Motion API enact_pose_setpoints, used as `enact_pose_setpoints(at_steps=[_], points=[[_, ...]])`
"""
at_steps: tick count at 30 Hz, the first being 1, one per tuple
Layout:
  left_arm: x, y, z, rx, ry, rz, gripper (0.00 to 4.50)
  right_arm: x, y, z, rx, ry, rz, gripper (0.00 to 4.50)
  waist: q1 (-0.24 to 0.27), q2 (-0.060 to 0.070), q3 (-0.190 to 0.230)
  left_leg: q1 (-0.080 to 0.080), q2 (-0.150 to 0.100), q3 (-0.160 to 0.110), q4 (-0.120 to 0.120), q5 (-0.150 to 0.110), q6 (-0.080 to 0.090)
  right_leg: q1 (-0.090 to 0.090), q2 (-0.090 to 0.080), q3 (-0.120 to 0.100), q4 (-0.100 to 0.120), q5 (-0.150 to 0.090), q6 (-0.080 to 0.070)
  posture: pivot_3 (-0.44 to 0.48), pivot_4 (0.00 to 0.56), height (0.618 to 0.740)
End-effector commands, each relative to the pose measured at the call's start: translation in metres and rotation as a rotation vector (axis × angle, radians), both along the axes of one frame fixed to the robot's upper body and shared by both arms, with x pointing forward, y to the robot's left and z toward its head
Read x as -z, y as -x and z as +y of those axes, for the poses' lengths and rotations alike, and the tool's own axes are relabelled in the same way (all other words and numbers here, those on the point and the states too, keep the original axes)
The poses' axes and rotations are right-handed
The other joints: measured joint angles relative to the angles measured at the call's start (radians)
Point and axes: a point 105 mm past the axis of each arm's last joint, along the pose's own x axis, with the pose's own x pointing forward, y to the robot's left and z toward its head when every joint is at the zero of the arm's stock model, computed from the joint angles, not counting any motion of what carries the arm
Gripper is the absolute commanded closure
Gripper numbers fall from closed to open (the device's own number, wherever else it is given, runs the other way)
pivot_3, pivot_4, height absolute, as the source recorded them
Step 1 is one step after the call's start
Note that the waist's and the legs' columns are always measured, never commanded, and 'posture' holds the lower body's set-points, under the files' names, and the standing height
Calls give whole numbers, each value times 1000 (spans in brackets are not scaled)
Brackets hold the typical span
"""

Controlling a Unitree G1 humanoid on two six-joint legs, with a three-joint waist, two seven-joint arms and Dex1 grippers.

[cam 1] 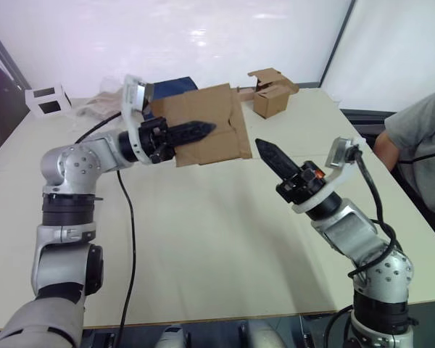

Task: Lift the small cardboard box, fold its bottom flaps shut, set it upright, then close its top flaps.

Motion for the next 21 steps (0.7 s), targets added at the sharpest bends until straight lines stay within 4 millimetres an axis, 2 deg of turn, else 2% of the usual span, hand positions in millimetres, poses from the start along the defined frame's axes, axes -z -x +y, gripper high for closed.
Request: enact_pose_setpoints(at_steps=[1,11,14,17,21], points=[[-17,4,6,-4,28,-70,4500,-6,13,7,-37,21,-55,4340,1,0,0,0,0,0,0,0,0,0,0,0,0,0,0,0,150,740],[-18,4,6,-4,22,-73,4500,-2,13,11,-31,77,-79,4340,1,0,0,0,0,0,0,0,0,0,0,0,0,0,0,0,150,740],[-18,4,5,-5,21,-72,4500,-2,13,12,-28,84,-84,3720,0,0,0,0,0,0,0,0,0,0,0,0,0,0,0,0,150,740],[-19,4,5,-5,21,-71,4500,-2,13,13,-21,98,-90,2591,1,0,0,0,0,0,0,0,0,0,0,0,0,0,0,0,150,740],[-18,4,5,-6,18,-71,4500,-1,12,14,6,137,-108,2591,1,0,0,0,0,0,0,0,0,0,0,0,0,0,0,0,150,740]])
